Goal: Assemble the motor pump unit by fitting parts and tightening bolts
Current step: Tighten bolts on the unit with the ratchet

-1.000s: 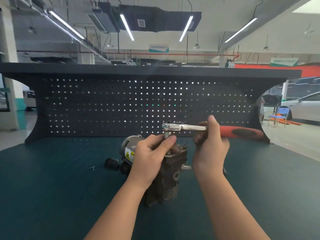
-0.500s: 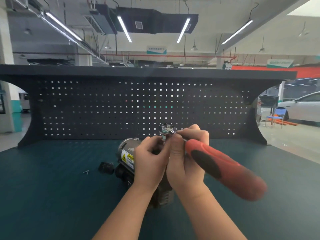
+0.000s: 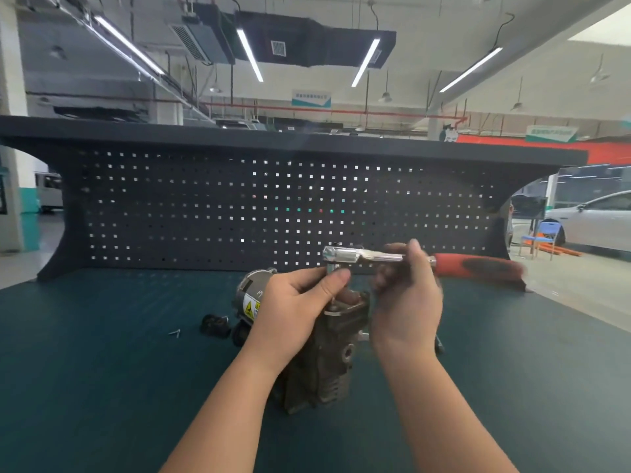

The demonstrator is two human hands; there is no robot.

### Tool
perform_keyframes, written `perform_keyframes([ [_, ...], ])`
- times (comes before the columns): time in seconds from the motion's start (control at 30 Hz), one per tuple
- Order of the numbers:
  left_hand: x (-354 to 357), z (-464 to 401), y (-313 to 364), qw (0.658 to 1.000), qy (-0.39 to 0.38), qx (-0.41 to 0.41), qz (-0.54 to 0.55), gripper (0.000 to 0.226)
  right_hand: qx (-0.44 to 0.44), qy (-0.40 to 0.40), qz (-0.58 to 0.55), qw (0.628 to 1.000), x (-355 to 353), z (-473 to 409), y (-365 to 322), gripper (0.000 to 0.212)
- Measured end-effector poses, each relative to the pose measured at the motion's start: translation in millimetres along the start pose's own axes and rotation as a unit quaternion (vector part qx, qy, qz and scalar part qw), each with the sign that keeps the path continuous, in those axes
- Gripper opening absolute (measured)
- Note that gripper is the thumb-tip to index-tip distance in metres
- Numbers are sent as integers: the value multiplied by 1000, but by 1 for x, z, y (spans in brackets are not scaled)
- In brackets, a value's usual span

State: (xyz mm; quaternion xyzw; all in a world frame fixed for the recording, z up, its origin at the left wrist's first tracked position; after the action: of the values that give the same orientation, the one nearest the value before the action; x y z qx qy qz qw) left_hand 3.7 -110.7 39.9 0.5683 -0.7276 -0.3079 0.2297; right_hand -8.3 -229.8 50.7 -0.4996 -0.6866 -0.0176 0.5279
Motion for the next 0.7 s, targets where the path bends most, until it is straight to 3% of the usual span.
perform_keyframes([
  [0.07, -2, 2, 3, 1000, -3, -3, -4, 24, 81, -2, -17, 997, 3, -2, -2, 25],
  [0.1, -3, 4, 4, 1000, -5, -2, 7, 23, 45, -5, -7, 999, 4, -1, -3, 26],
  [0.17, -3, 4, 4, 1000, -3, -13, 26, 22, -136, -39, 102, 985, 5, 9, -12, 28],
  [0.2, -2, 3, 5, 999, -4, -19, 33, 19, -243, -73, 183, 950, 6, 16, -14, 27],
  [0.27, -2, 4, 6, 999, -10, -27, 28, 9, -371, -166, 338, 849, 9, 27, -14, 25],
  [0.33, -5, 4, 5, 999, -20, -42, -5, 29, -460, -209, 396, 766, 11, 33, -8, 23],
  [0.4, -5, 6, 7, 999, -27, -35, -13, 39, -515, -194, 384, 742, 13, 40, -4, 25],
  [0.43, -4, 6, 7, 999, -33, -29, 0, 31, -507, -187, 358, 761, 13, 40, -3, 26],
  [0.5, -4, 6, 11, 998, -33, -40, 36, 19, -429, -147, 267, 850, 8, 32, -5, 23],
  [0.6, -3, 5, 11, 998, -17, -45, 31, 25, -165, -16, 148, 975, -1, 6, -5, 28],
  [0.67, -2, 5, 10, 999, -11, -39, 5, 25, 14, -22, 65, 998, -3, -1, 4, 32],
  [0.7, -2, 6, 10, 999, -6, -36, 2, 25, 28, -28, 53, 998, -4, -1, 6, 31],
])
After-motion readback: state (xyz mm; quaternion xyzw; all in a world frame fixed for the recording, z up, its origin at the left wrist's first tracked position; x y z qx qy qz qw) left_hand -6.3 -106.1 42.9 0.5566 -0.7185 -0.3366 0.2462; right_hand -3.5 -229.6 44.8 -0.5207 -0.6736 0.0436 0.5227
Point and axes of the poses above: each hand's wrist, its own z-axis away from the middle knuckle, its own x-axis out of the palm, y = z × x, the point moved 1 cm from there along -z, towards the middle knuckle, and after that the axes turned 3 degrees about z, right-handed, at the moved point
